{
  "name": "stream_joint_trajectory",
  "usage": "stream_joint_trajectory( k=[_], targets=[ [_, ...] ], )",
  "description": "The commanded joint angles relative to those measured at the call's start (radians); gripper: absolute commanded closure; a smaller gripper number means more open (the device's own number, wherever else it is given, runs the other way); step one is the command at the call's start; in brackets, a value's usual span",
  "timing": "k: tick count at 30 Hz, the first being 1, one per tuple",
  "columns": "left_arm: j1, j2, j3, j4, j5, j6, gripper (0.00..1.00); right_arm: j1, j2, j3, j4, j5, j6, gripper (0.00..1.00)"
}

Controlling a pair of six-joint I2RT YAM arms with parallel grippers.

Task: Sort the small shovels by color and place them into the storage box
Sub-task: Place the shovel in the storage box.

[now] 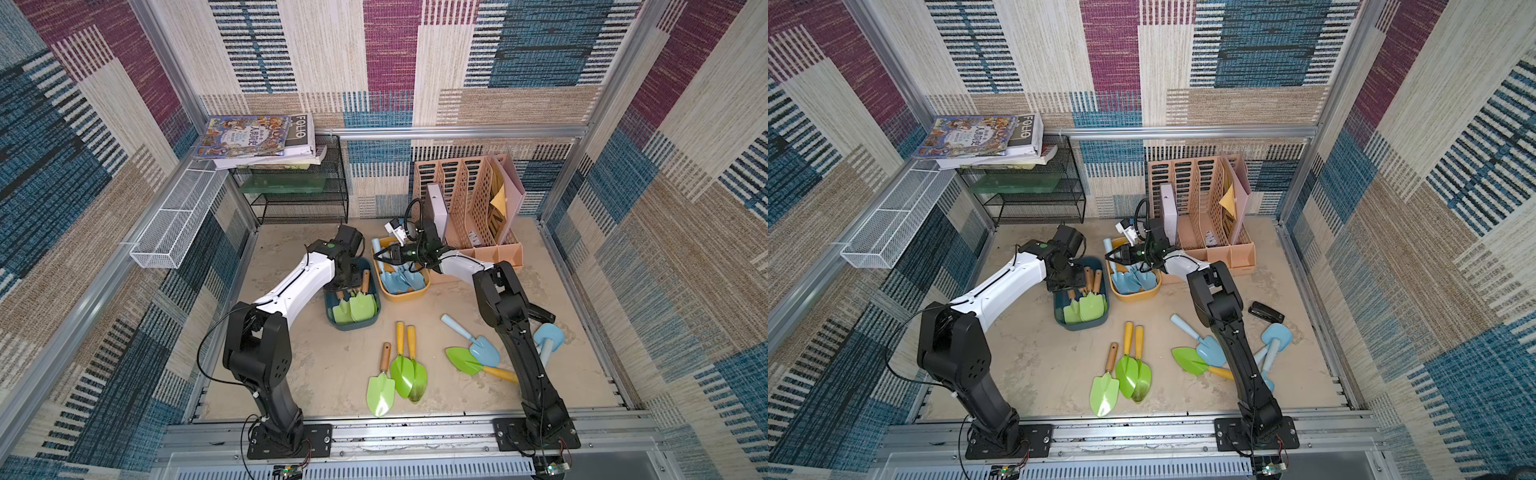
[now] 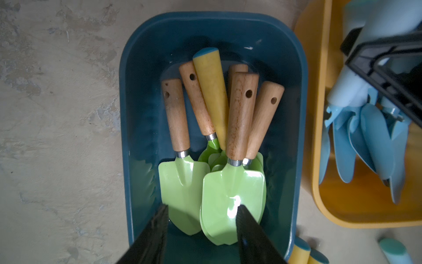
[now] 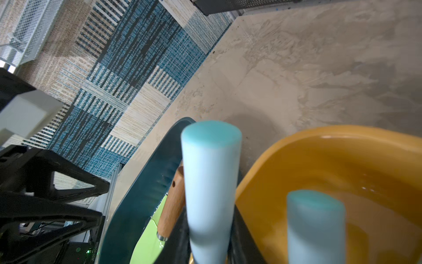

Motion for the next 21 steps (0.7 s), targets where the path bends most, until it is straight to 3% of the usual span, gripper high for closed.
stream_joint_trajectory(
  k=[1, 6, 13, 21],
  targets=[
    [0.001, 0.005, 0.006, -0.021, -0.004, 0.009, 0.50, -0.001, -0.006, 0.028, -0.070, 0.060, -0.062, 0.57],
    [0.000, 0.012, 0.017, -0.021, -0.002, 0.012, 0.50, -0.011, -0.040, 0.066, -0.130, 0.119, -0.064, 0.47],
    [0.001, 0.005, 0.007, -0.002, -0.009, 0.018, 0.50, -0.006, -0.131, 0.094, -0.243, 0.287, -0.157, 0.48],
    [0.000, -0.016, -0.029, 0.023, -0.001, 0.010, 0.50, 0.045, -0.066, 0.190, -0.315, 0.352, -0.193, 0.74]
  ],
)
